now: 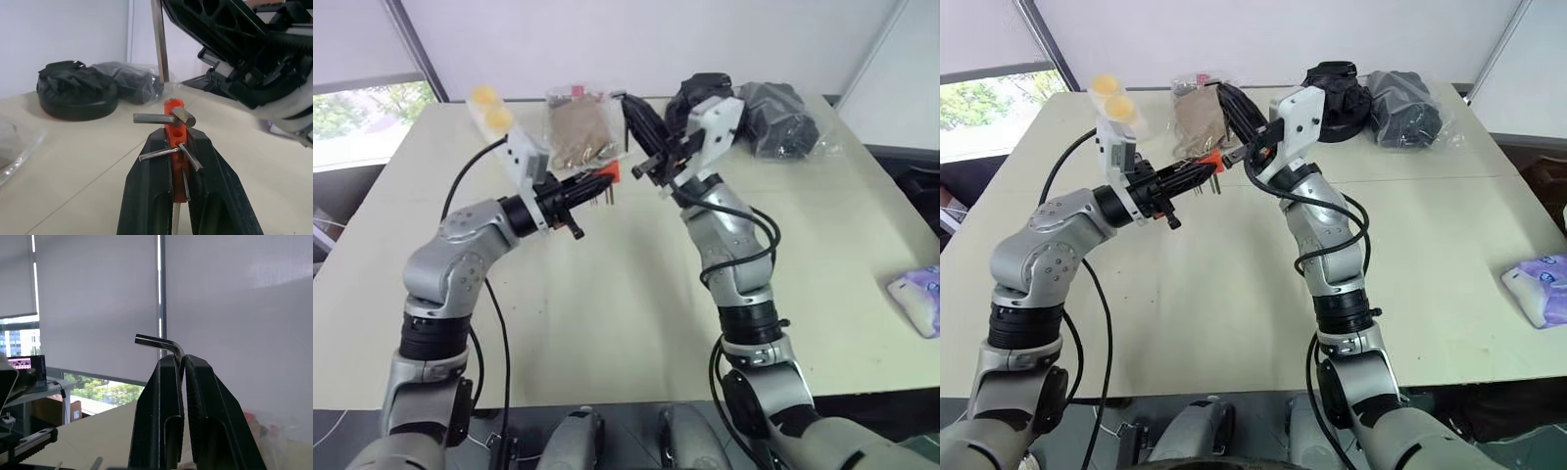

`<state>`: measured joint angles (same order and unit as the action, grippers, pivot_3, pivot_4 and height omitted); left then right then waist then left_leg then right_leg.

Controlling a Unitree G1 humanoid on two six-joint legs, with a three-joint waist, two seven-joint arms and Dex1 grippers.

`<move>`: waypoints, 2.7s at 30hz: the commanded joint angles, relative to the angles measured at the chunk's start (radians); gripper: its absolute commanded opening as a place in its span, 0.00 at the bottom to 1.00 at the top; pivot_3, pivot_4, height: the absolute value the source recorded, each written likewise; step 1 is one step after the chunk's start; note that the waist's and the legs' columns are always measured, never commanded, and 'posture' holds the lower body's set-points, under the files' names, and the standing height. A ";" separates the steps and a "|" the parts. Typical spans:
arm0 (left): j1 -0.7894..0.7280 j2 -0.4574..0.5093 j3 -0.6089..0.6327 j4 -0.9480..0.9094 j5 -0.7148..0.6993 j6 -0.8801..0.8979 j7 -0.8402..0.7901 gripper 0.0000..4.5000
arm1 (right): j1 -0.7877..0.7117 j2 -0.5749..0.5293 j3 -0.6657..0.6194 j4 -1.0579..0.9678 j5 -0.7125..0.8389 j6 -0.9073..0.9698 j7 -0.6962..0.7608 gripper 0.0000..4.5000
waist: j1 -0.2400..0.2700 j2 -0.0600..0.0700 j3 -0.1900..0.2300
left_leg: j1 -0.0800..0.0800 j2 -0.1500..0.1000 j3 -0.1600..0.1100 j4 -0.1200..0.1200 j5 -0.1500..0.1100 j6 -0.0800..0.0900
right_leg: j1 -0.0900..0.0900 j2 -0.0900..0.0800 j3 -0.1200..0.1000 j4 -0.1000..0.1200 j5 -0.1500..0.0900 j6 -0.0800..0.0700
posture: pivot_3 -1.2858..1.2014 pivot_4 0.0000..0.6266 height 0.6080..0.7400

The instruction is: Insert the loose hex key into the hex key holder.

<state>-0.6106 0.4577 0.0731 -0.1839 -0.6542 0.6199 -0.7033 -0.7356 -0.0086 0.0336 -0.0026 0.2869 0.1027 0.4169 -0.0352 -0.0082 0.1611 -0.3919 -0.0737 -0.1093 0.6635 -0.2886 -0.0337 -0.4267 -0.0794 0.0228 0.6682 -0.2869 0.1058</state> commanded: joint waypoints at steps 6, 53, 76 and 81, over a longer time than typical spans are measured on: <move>-0.032 -0.006 0.015 -0.005 0.010 -0.025 -0.003 0.00 | 0.010 -0.015 0.023 -0.093 0.014 0.002 0.019 0.01 | -0.010 0.000 0.000 | 0.000 0.000 0.000 0.000 0.000 0.000 | 0.000 0.000 0.000 0.001 0.000 0.000 | 0.52 0.24 1.00; -0.037 -0.022 0.016 -0.024 0.012 -0.019 0.008 0.00 | 0.016 -0.007 0.056 -0.059 -0.028 -0.023 0.021 0.01 | -0.009 0.000 0.000 | 0.000 0.000 0.000 -0.001 0.000 0.000 | -0.001 0.000 0.000 0.001 0.000 0.000 | 0.52 0.24 1.00; -0.020 -0.029 0.014 -0.030 0.003 -0.006 0.017 0.00 | 0.203 -0.200 0.031 -0.242 0.012 0.076 0.129 0.64 | -0.004 0.000 0.000 | 0.000 -0.001 0.000 0.000 0.000 0.000 | 0.000 0.000 0.000 0.000 0.000 0.000 | 0.52 0.24 1.00; 0.001 -0.058 -0.006 -0.030 -0.018 0.022 0.020 0.00 | 0.308 -0.373 -0.068 -0.388 0.131 0.231 0.198 0.64 | -0.002 0.000 0.000 | 0.000 0.000 0.000 -0.001 0.000 0.000 | 0.000 0.000 0.000 -0.001 0.000 0.000 | 0.52 0.24 1.00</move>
<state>-0.6127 0.4077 0.0695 -0.1791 -0.6472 0.6372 -0.6847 -0.4270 -0.3585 0.0093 -0.3088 0.3616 0.2931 0.5917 -0.0367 -0.0082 0.1611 -0.3919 -0.0741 -0.1095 0.6630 -0.2887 -0.0336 -0.4259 -0.0798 0.0230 0.6674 -0.2869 0.1059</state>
